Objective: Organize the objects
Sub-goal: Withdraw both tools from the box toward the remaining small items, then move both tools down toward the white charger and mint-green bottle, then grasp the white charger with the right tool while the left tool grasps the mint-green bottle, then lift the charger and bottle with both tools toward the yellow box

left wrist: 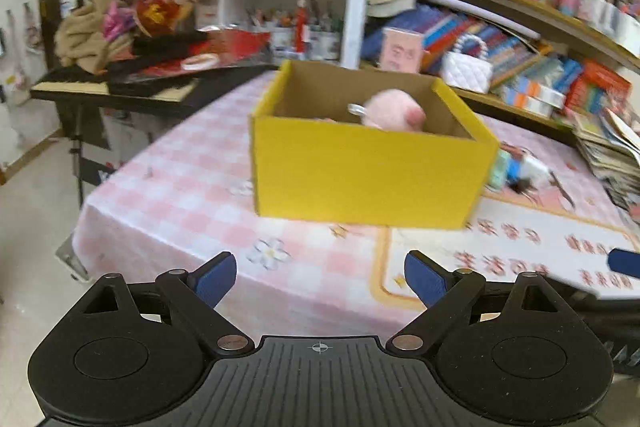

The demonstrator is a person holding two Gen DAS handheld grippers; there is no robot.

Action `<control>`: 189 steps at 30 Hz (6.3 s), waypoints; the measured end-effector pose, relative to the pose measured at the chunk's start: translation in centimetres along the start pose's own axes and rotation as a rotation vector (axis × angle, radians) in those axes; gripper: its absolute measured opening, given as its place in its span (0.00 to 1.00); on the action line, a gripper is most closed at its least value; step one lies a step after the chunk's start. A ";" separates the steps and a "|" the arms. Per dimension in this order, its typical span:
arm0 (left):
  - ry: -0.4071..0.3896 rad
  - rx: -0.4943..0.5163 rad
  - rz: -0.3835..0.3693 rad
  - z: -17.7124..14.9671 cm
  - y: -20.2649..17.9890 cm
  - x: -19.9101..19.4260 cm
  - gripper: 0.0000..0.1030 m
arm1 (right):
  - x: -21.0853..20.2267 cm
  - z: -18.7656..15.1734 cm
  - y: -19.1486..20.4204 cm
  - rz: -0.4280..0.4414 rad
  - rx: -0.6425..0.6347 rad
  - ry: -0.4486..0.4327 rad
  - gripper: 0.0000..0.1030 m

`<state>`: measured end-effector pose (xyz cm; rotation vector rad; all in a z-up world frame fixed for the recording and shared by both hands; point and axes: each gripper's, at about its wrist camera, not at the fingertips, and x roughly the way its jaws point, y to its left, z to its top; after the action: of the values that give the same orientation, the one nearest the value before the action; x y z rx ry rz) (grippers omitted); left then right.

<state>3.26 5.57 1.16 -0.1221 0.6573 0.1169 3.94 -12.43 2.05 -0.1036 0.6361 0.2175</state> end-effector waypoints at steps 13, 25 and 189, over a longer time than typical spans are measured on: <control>0.005 0.095 -0.125 -1.3 -3.4 0.0 0.91 | -2.0 -4.2 -2.2 -0.156 0.054 0.097 0.94; 0.007 0.132 -0.220 -1.6 -8.2 0.1 0.91 | -3.1 -5.6 -5.7 -0.230 0.113 0.126 0.94; 0.102 0.146 -0.074 8.5 -25.3 21.1 0.23 | 12.7 3.6 -27.1 0.155 0.170 0.107 0.23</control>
<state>28.64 -16.67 -3.21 -0.0119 0.7598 -0.0084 22.26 -36.08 -1.90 0.0990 0.7675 0.3074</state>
